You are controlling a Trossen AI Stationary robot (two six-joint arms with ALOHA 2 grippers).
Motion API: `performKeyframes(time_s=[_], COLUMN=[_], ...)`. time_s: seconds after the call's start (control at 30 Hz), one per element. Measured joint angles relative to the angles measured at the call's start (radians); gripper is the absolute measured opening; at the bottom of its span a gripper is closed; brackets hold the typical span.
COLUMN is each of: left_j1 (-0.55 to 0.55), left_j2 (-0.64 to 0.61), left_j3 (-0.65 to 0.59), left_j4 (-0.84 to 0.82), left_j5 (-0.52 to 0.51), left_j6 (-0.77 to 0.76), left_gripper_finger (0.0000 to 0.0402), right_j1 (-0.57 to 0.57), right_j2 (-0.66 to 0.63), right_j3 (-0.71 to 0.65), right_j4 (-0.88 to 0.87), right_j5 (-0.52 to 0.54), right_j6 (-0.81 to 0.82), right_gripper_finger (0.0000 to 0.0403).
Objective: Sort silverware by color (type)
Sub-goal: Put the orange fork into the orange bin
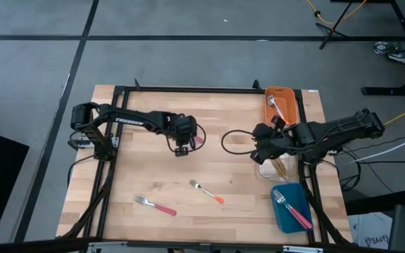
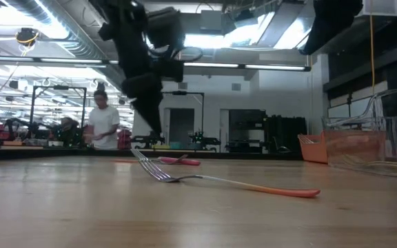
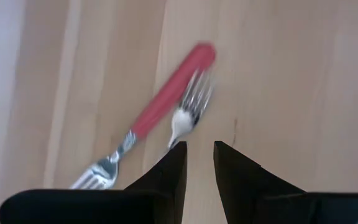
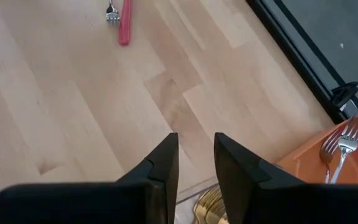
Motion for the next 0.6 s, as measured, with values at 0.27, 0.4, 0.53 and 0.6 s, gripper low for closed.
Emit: performKeyframes(time_s=[0.27,0.4,0.53,0.6], left_j1=[0.035,0.048,0.061,0.067], left_j2=[0.000,0.000,0.000,0.000], left_j3=[-0.113,-0.154,-0.186,-0.192], left_j4=[0.102,0.185,0.233,0.252], left_j5=[-0.011,-0.011,-0.011,-0.006], left_j6=[0.075,0.109,0.132,0.132], left_gripper_finger=[0.0074,0.0074,0.0074,0.0074], right_j1=[0.000,0.000,0.000,0.000], right_j2=[0.002,0.002,0.002,0.002], right_j3=[0.000,0.000,0.000,0.000], right_j4=[0.016,0.021,0.021,0.021], right_j5=[-0.001,-0.001,-0.001,-0.001], right_j6=[0.000,0.000,0.000,0.000], right_gripper_finger=[0.0090,0.0090,0.0090,0.0090])
